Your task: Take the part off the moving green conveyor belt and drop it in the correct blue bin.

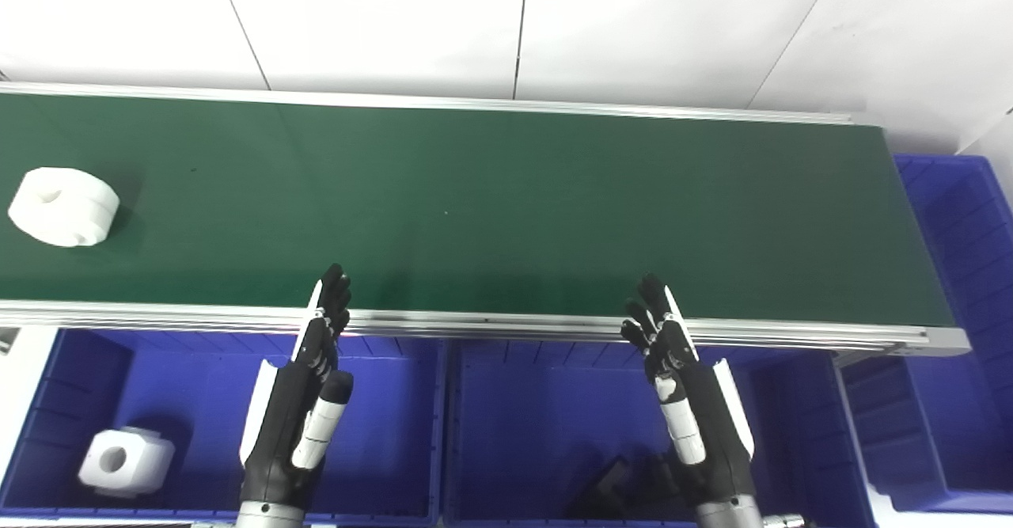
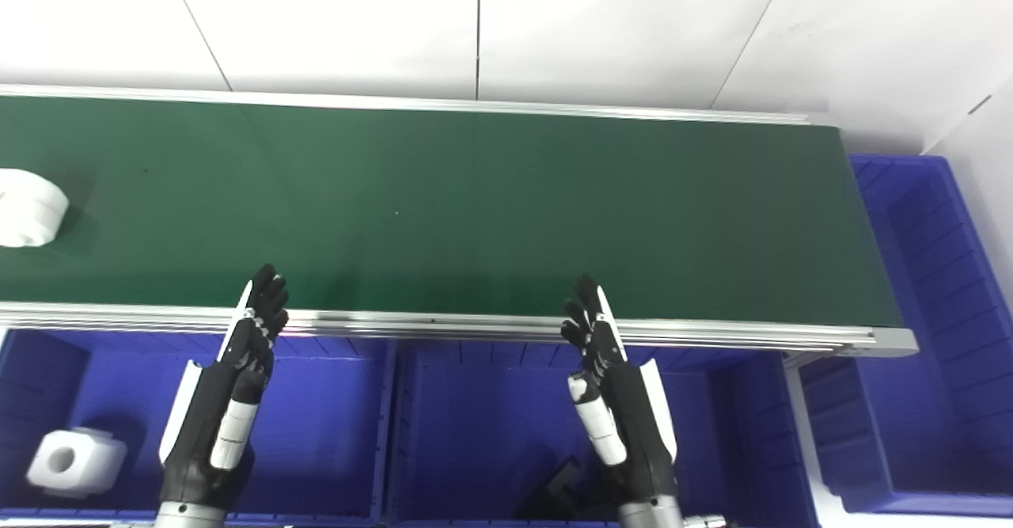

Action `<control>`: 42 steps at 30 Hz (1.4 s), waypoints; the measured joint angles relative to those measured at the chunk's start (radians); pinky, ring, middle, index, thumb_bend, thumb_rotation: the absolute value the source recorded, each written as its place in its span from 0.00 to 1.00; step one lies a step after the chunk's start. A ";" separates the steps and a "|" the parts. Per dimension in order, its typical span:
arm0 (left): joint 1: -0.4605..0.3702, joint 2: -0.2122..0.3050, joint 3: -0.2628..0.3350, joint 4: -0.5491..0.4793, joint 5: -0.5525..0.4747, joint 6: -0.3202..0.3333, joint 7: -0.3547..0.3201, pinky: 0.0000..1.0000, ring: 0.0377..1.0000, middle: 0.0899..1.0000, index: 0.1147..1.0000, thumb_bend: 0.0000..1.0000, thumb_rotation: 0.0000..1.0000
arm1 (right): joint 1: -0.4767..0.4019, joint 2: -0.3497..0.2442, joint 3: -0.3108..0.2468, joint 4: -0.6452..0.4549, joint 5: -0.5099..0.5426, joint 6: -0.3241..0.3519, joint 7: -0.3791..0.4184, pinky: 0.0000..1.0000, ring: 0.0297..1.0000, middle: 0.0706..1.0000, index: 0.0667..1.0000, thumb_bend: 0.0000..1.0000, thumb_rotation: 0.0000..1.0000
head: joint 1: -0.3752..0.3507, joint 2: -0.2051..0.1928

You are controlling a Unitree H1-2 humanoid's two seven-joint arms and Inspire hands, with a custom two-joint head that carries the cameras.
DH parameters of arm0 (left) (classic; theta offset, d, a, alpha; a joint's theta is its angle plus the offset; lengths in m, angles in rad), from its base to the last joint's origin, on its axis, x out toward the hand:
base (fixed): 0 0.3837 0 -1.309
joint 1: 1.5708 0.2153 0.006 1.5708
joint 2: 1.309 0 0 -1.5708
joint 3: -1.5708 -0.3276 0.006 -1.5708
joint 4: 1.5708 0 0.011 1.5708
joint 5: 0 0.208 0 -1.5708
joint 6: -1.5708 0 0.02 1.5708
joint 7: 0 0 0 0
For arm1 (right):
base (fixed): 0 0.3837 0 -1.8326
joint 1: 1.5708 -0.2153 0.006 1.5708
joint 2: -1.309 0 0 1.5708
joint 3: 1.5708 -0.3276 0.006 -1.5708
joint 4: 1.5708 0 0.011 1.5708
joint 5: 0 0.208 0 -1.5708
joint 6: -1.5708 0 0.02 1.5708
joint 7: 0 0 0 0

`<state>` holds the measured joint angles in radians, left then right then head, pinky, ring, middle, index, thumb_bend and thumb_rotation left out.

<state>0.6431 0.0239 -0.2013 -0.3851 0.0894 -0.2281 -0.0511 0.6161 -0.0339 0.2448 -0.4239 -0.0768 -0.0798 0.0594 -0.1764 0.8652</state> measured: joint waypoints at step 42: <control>-0.068 -0.105 -0.088 0.261 0.209 -0.117 0.126 0.72 0.87 0.92 0.88 0.78 0.65 | -0.077 -0.135 -0.163 0.250 0.234 -0.091 0.113 1.00 1.00 1.00 1.00 0.80 1.00 | 0.591 -0.337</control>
<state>0.5756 -0.0810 -0.2895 -0.1237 0.2982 -0.3451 0.0751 0.5390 -0.1691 0.0820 -0.1737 0.1576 -0.1704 0.1727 0.4142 0.5279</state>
